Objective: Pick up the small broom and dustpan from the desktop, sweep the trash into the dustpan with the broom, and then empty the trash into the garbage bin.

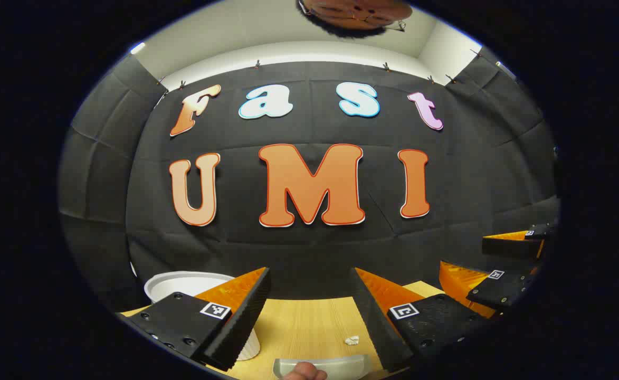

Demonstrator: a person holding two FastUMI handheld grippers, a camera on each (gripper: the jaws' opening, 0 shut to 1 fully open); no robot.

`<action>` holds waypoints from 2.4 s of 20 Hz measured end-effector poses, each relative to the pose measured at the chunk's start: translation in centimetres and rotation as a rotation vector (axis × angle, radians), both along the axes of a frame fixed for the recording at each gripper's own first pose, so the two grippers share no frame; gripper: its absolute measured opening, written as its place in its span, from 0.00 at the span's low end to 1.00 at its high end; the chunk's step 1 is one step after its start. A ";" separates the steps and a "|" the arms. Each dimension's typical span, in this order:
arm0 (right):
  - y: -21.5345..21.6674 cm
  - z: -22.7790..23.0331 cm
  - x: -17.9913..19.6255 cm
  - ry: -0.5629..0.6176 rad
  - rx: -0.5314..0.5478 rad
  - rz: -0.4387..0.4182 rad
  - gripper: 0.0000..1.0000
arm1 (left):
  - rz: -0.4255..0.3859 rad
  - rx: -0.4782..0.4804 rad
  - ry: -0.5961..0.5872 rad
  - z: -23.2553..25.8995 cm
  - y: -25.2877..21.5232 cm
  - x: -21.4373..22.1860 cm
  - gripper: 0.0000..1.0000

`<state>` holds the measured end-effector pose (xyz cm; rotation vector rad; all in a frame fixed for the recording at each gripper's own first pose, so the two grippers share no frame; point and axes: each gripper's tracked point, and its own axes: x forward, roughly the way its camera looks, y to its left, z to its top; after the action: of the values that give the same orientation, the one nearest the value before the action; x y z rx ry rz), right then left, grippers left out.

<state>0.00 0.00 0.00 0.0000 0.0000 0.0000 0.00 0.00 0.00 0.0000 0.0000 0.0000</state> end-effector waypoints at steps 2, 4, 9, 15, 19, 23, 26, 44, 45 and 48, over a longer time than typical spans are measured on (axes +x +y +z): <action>0.2 -0.5 0.1 0.014 -0.005 0.002 0.95 | 0.000 0.005 -0.011 0.0 0.1 -0.1 0.93; 0.3 -1.4 0.1 0.036 -0.005 0.004 0.94 | -0.008 0.008 0.004 -0.6 -0.2 -0.1 0.93; 0.1 -2.0 0.2 0.063 0.008 -0.014 0.94 | -0.022 0.017 0.029 -1.3 -0.3 0.1 0.93; 0.6 -1.9 0.2 0.059 -0.002 -0.005 0.95 | -0.037 0.017 0.056 -2.0 -0.5 0.0 0.93; 0.5 -1.2 0.2 0.042 -0.008 -0.007 0.95 | -0.016 -0.021 0.067 -1.9 -0.1 0.3 0.93; -0.3 -0.2 0.4 0.016 -0.023 -0.022 0.95 | -0.007 -0.014 0.055 -1.2 -0.3 1.2 0.93; -0.3 -0.4 0.6 0.016 -0.034 -0.019 0.95 | -0.007 -0.015 0.054 -1.2 -0.6 1.5 0.93; -0.2 -1.4 1.0 0.044 -0.039 -0.008 0.95 | 0.004 -0.011 0.072 -2.2 0.1 2.0 0.93; -0.3 -1.8 0.9 0.053 -0.041 -0.008 0.95 | -0.005 -0.015 0.090 -2.7 -0.3 1.9 0.93; -0.1 -2.9 0.8 0.091 -0.049 0.001 0.95 | -0.050 -0.045 0.190 -5.2 -1.2 1.7 0.93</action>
<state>0.84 -0.08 -2.93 -0.0485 0.0911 0.0008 1.67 -1.25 -5.18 -0.0448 0.1896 -0.0496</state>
